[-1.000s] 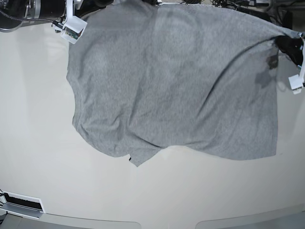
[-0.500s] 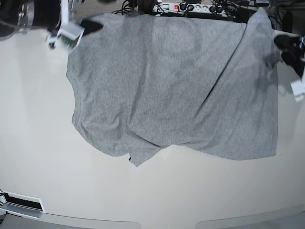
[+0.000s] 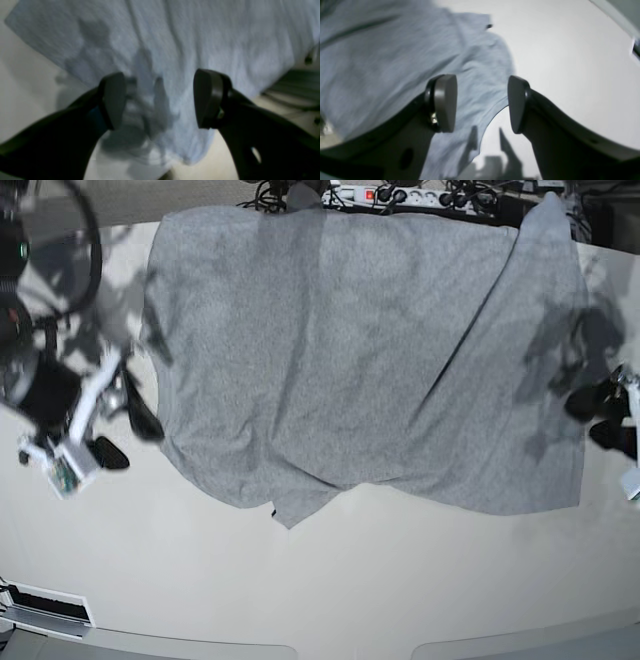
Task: Layout the t-shirt on the table in an organized manner, then fold the t-shirt properly
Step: 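Open both grippers and release the t-shirt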
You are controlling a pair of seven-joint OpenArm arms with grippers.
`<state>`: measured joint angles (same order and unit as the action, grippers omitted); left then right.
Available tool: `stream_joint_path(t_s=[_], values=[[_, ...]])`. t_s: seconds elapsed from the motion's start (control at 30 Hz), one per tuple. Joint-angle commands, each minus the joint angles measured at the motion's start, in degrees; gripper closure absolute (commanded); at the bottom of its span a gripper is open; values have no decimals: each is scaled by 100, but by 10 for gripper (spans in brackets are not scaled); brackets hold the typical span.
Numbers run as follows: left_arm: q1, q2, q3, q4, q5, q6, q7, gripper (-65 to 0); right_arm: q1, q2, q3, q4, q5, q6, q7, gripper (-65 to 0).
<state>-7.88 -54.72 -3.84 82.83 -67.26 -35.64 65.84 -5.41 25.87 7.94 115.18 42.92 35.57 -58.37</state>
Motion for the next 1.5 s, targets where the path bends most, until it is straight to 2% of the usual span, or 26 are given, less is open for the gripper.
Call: stream_joint_path(t_s=[0.0,0.17,0.3,0.47,0.6,0.67,0.77,0.8,0.97,1.07,1.23,1.3,1.37,1.4,1.47], values=[[-57,-83,-76,-120,24,-11,-98,-429,302,-44,-111,-251,-35,0,120,-329],[-225,535,-76,-942,238,-31,-374,-429,1742,-450,-656,-2435,-498,2,424,-329],[-398,887,-81,-1554,236,-31,-380,-429,2787,-800,-761,-4214,-793,17,802,-329],[-409,994,-81,-1943,229,-35,-415,-429,3783,-1200,-758,-6175,-1443,-271,1353,-329],[-442,990,-81,-1941,219,-33,-413,-429,4155,-1342,-758,-7261,-1902,-282,1904,-330],[-439,979,-81,-1941,232,-33,-409,-429,4120,-1386,-758,-7451,-2212,-474,2192,-332],[-439,981,-81,-1943,223,-33,-369,-429,3906,-1484,-758,-7521,-2680,-1130,2553,-341],[-442,981,-81,-1943,199,-33,-376,-429,3821,-1521,-758,-7521,-2741,-1209,2640,-356],[-551,1012,-81,-1941,79,-31,-369,-429,3414,-1650,-758,-7521,-2970,-1095,3230,-364],[-544,1010,-81,-1943,111,-33,-326,-429,3285,-1668,-758,-7521,-2968,-1023,3403,-364],[-546,1012,-81,-1943,116,-33,-275,-429,3320,-1663,-758,-7521,-2973,-1392,3703,-364],[-549,1012,-81,-1943,77,-33,-280,-429,3322,-1663,-758,-7521,-2970,-1370,3744,-360],[-549,1014,-81,-1943,74,-33,-284,-429,3322,-1661,-758,-7521,-2973,-1239,3814,-308],[-549,1012,-81,-1943,77,-33,-284,-429,3324,-1661,-758,-7521,-2973,-1172,3849,-249],[-549,1010,-81,-1943,83,-33,-284,-429,3357,-1657,-758,-7517,-3029,-909,3936,-76]])
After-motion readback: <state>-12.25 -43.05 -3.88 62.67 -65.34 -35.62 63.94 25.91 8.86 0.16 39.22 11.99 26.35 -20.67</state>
